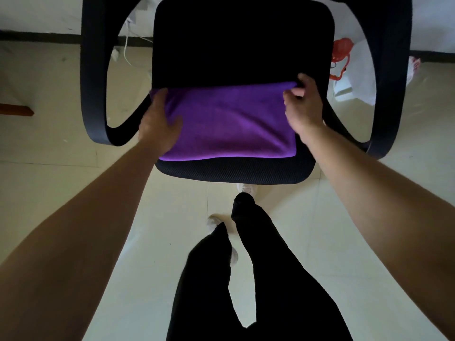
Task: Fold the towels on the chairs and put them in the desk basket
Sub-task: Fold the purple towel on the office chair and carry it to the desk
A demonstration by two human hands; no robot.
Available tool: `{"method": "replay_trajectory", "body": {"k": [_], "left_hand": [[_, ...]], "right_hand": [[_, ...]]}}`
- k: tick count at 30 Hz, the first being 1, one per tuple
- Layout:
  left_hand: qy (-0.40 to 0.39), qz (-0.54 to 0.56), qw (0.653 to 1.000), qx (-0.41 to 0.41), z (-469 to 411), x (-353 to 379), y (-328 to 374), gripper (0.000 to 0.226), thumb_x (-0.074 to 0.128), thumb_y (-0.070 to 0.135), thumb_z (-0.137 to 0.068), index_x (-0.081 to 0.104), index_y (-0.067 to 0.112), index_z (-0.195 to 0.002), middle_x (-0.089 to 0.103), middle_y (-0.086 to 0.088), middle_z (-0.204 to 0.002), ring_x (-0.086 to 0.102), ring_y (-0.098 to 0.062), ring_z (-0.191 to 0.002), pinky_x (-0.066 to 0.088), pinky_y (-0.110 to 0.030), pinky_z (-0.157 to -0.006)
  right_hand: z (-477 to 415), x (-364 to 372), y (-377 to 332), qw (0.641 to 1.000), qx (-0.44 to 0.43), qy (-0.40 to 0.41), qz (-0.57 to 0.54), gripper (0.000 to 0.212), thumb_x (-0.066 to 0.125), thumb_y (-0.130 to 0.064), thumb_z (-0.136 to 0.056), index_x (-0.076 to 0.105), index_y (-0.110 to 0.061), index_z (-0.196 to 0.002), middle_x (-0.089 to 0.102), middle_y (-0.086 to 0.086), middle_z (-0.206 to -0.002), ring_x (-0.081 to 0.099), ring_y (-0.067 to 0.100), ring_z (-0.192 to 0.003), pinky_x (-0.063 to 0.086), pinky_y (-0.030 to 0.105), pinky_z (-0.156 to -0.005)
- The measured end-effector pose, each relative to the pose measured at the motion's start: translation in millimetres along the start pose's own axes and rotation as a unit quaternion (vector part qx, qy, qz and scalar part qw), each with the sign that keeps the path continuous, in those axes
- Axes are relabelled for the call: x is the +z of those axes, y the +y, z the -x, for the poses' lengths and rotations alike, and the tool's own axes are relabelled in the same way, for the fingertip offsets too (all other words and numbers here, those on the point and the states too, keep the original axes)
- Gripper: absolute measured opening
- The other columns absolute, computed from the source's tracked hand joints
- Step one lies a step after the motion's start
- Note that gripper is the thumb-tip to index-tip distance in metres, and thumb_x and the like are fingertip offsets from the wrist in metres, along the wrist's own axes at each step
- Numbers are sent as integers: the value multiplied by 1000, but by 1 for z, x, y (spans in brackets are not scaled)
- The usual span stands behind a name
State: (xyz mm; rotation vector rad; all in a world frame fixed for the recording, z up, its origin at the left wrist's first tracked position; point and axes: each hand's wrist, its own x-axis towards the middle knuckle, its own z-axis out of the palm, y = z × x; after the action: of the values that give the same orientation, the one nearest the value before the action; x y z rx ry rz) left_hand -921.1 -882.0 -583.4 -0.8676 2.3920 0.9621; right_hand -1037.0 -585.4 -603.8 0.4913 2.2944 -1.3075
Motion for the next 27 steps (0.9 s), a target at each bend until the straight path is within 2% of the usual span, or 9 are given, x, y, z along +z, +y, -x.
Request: {"method": "replay_trajectory", "body": {"k": [2, 5, 9, 13, 17, 19, 21, 24, 27], "left_hand": [[-26, -200, 974, 102, 11, 6, -8, 64, 67, 28, -87, 42, 16, -145, 44, -15, -143, 43, -37, -130, 41, -50, -105], [-56, -263, 954, 129, 25, 11, -13, 43, 70, 38, -86, 62, 15, -121, 53, -15, -123, 52, -37, -117, 47, -49, -94], [-105, -266, 951, 115, 41, 26, -20, 27, 65, 38, -89, 66, 15, -102, 60, -11, -105, 57, -33, -107, 49, -44, -85], [-113, -315, 930, 150, 40, 38, -32, 25, 61, 32, -93, 66, 10, -101, 59, -14, -106, 53, -38, -110, 47, -46, -85], [-139, -290, 933, 163, 39, 31, -37, 19, 70, 30, -85, 67, 13, -95, 60, -9, -100, 55, -34, -104, 49, -43, -83], [-128, -287, 931, 188, 35, 25, -37, 28, 75, 36, -80, 68, 15, -98, 60, -9, -101, 56, -33, -104, 49, -42, -85], [-72, -299, 922, 237, 26, 20, -31, 52, 78, 46, -75, 66, 17, -116, 57, -13, -117, 51, -38, -115, 44, -47, -94], [-41, -373, 892, 252, 8, 15, -20, 115, 84, 57, -59, 29, 19, -153, 25, -22, -155, 22, -42, -143, 24, -55, -111], [-75, -430, 876, 205, -9, 15, -16, 151, 87, 63, -46, -3, 16, -157, -7, -23, -162, -4, -38, -150, 9, -59, -117]], "right_hand": [[12, 1, 13, 961, -191, -19, 201, 37, 58, -26, -96, 58, -17, -132, 61, 7, -115, 68, 20, -88, 56, 35, -80], [32, 5, 25, 877, -330, -42, 346, 17, 62, -32, -92, 70, -19, -100, 64, 9, -93, 68, 31, -75, 56, 38, -59], [53, 8, 60, 841, -341, -102, 407, 18, 69, -34, -88, 67, -16, -90, 64, 9, -82, 67, 34, -71, 52, 38, -52], [63, 3, 84, 842, -324, -114, 417, 21, 72, -31, -87, 65, -13, -95, 60, 12, -84, 63, 36, -78, 54, 41, -56], [68, 7, 77, 846, -296, -113, 429, 26, 69, -37, -88, 66, -12, -96, 62, 13, -88, 64, 38, -81, 53, 41, -62], [68, 10, 66, 835, -322, -75, 440, 32, 63, -44, -90, 68, -14, -95, 62, 13, -89, 64, 37, -79, 53, 42, -65], [63, 21, 54, 806, -378, -41, 453, 41, 57, -50, -91, 68, -14, -108, 61, 16, -101, 62, 38, -87, 52, 45, -76], [51, 49, 41, 750, -422, -76, 504, 78, 53, -63, -86, 45, -13, -145, 41, 24, -149, 44, 42, -133, 36, 53, -108], [44, 79, 33, 716, -437, -132, 529, 102, 47, -76, -82, 20, -12, -158, 11, 24, -164, 14, 40, -151, 15, 57, -121]]}}
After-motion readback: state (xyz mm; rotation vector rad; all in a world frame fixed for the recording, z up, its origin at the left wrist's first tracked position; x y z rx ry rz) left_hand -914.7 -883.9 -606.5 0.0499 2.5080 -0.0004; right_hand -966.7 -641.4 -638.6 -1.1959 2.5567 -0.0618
